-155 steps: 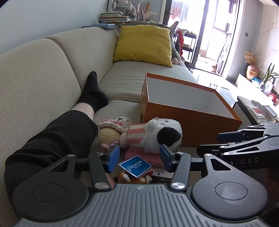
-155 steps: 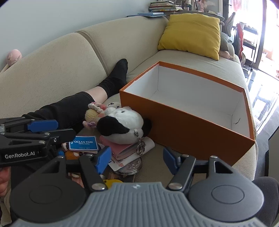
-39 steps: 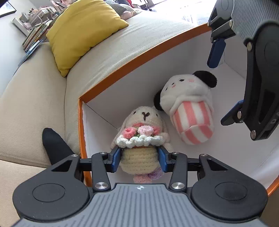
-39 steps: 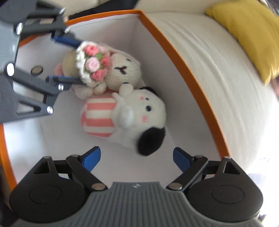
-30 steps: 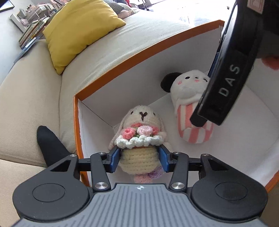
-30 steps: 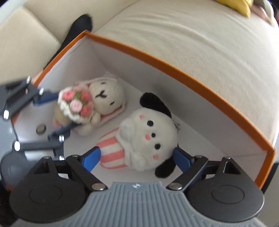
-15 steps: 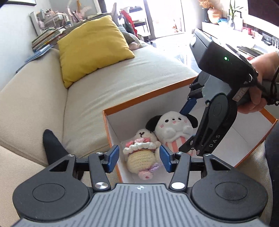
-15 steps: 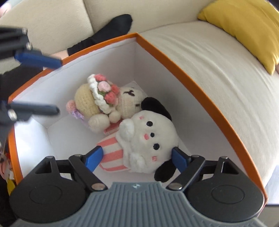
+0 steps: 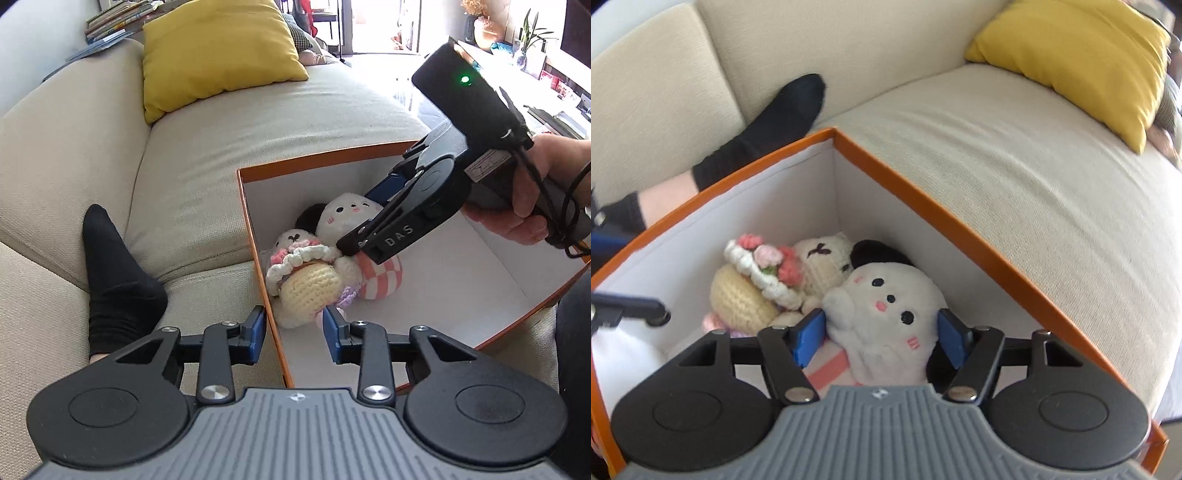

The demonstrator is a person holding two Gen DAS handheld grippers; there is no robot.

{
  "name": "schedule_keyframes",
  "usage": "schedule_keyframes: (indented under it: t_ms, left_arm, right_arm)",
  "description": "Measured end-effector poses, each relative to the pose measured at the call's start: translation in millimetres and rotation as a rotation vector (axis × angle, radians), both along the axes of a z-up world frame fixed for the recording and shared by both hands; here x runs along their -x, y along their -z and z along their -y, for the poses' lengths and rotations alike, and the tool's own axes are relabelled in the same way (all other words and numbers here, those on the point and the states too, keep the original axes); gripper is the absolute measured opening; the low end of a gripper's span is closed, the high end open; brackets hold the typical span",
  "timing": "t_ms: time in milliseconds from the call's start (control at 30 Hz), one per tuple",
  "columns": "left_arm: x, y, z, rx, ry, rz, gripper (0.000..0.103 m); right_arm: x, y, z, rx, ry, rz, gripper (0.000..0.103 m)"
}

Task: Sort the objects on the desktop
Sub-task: 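Open both grippers to release the toys and withdraw from the box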

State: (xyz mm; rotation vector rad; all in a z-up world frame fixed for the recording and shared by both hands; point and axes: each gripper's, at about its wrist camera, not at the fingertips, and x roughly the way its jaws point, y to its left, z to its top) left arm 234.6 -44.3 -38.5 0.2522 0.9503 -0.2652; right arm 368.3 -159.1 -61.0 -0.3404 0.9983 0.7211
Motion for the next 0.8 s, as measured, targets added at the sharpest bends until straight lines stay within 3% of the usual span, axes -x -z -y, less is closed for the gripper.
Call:
schedule_keyframes:
  t_ms: [233,333,500,600,667,767,800]
  left_arm:
    - [3,1,-7,0.033,-0.018,-0.001,0.032]
    - [1,3,-13,0.059,-0.026,-0.002,0.030]
    - [1,4,-17,0.080,-0.024,-0.004,0.030]
    - [1,5,-16,0.076,-0.024,0.001,0.030]
    - [1,5,-15,0.073,-0.025,0.003,0.028]
    - [1,5,-16,0.068,-0.028,0.003,0.023]
    - [1,5,-16,0.067,-0.028,0.002,0.022]
  right_arm:
    - [3,8,-25,0.052,-0.002,0.066,0.071]
    - [9,-3,-18,0.053,-0.011,0.097,0.081]
    - [22,-20,-10,0.006,-0.012,0.050,0.085]
    - [36,-28,-14,-0.071,-0.059,-0.030,0.067]
    - [41,-23,-22,-0.085,-0.096,-0.094,0.048]
    - [43,-11,-33,-0.086,-0.116,-0.185,0.032]
    - [42,-5,-37,-0.087,-0.112,-0.214,0.031]
